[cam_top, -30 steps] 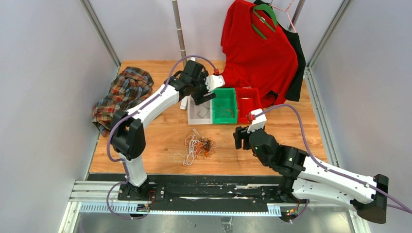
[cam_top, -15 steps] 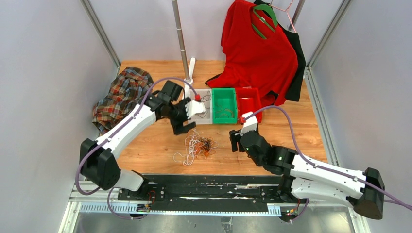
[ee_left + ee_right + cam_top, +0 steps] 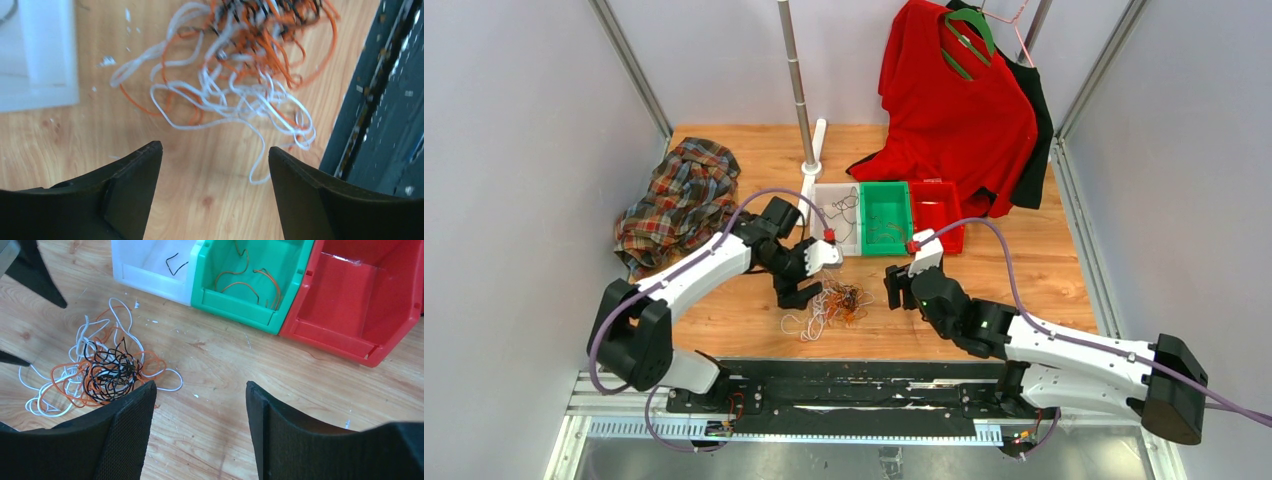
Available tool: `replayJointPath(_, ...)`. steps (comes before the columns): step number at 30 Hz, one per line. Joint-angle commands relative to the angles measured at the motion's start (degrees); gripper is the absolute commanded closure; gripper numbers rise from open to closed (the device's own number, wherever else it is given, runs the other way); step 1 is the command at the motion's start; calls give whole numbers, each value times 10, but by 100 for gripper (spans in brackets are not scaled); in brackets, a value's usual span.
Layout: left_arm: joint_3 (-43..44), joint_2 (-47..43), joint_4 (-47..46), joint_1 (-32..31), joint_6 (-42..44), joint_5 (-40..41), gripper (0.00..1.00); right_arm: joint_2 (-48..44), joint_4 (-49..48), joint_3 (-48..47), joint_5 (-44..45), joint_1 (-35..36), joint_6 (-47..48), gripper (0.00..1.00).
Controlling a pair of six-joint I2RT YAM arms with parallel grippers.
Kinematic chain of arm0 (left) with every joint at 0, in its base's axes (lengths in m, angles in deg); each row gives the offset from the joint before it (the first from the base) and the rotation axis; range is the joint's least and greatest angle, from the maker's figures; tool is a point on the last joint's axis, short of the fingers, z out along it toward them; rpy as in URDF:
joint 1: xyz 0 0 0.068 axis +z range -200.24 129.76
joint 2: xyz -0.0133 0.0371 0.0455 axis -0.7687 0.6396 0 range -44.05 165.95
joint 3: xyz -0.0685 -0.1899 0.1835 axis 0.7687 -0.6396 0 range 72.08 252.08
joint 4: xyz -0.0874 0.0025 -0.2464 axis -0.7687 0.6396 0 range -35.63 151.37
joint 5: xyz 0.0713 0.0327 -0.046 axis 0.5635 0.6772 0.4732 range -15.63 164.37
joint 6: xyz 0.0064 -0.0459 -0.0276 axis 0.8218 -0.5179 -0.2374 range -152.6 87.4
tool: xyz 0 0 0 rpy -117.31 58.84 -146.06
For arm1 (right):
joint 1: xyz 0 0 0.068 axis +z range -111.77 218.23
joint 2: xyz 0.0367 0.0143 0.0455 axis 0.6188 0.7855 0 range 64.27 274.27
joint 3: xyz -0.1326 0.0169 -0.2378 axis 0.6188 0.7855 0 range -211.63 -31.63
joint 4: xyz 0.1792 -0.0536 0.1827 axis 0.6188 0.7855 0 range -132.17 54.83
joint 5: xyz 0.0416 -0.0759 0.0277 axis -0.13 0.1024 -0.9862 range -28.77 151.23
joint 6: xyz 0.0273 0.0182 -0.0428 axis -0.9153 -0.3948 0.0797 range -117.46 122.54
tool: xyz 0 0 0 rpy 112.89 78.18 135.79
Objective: Untangle the cables
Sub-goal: Untie the cable.
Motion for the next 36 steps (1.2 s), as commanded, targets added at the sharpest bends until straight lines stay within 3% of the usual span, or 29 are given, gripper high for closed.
replayJointPath(1, 32, 38, -90, 3, -83, -67, 18, 9, -46, 11, -3, -6, -15, 34)
replayJointPath(6, 32, 77, -130, 3, -160, -92, 25, -6, -73, 24, -5, -7, -28, 34)
replayJointPath(11, 24, 95, -193, 3, -197, -69, 42, 0, -104, 37, -19, -7, -41, 36)
replayJointPath(14, 31, 102, -198, 3, -196, -61, 58, 13, -119, 38, -29, -7, -44, 39)
replayJointPath(18, 34, 93, -180, 8, -176, -62, 86, 26, -132, 38, -35, -6, -46, 44)
replayJointPath(20, 31, 83, -176, 8, -172, -65, 95, 30, -139, 37, -35, -7, -45, 45)
replayJointPath(26, 54, 50, -136, 8, -168, -70, 99, 36, -155, 29, -46, -7, -34, 48)
replayJointPath(32, 110, -18, -46, 7, -164, -113, 99, 54, -194, -7, -98, -6, 3, 33)
replayJointPath(36, 145, -44, 1, 7, -161, -135, 99, 95, -225, -51, -139, -6, 24, 28)
